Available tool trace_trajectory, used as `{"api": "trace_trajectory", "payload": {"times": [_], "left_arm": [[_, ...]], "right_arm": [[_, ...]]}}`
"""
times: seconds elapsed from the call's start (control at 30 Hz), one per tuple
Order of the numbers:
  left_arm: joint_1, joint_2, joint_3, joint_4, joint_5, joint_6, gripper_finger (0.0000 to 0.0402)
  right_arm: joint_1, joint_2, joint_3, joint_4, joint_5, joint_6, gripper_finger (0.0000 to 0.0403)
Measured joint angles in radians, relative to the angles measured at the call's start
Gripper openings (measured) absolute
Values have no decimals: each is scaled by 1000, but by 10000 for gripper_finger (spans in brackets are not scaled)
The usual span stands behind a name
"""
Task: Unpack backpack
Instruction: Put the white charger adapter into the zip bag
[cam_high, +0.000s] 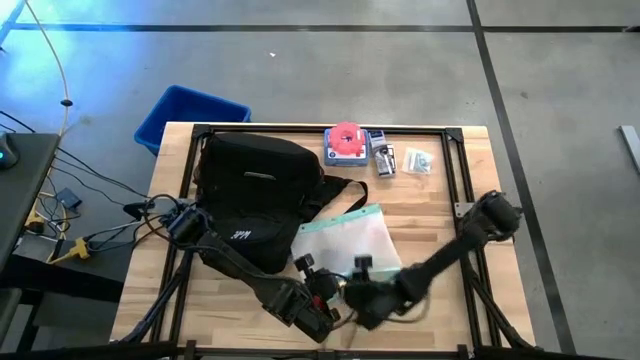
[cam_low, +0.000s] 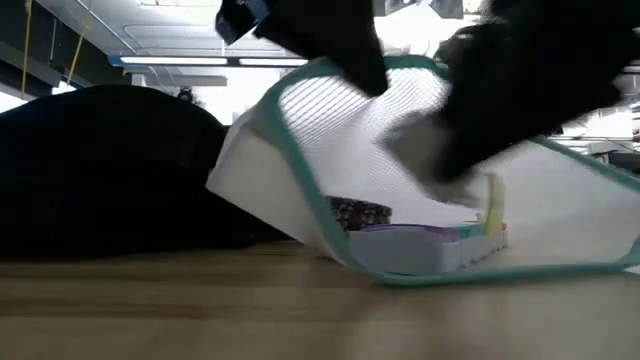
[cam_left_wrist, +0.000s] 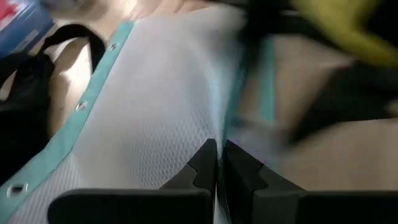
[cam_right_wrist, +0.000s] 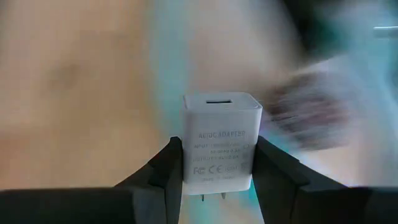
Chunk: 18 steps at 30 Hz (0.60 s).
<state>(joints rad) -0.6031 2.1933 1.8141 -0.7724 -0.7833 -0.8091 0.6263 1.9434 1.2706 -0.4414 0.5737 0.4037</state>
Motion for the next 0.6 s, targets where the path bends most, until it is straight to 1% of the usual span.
{"api": "trace_trajectory", "payload": {"times": [0.1,0.13,0.17,0.2,0.3,0.33,0.37,0.4,0.43,0.53,0.6], "left_arm": [[-8,0,0,16,16,25,0],[-9,0,0,10,18,25,0],[-9,0,0,-6,20,19,0],[-10,0,-1,-22,20,17,0],[-12,-1,-1,-69,20,-17,0],[-12,-1,-1,-89,15,-29,0],[-11,-1,-1,-108,11,-45,0],[-11,-1,-1,-124,11,-60,0],[-11,-1,-1,-137,11,-72,0],[-12,-1,-1,-163,8,-83,0],[-12,-1,0,-165,4,-85,0]], "right_arm": [[-76,14,68,-146,18,57,127],[-99,14,79,-174,17,72,140],[-119,14,87,-192,16,80,166],[-135,14,94,-202,14,81,201],[-173,14,109,-213,-34,70,319],[-181,14,109,-209,-35,77,353],[-187,14,109,-200,-30,93,373],[-189,14,109,-196,-21,98,382],[-190,14,109,-195,-6,91,378],[-168,11,109,-191,32,35,338],[-137,1,109,-194,33,-3,312]]}}
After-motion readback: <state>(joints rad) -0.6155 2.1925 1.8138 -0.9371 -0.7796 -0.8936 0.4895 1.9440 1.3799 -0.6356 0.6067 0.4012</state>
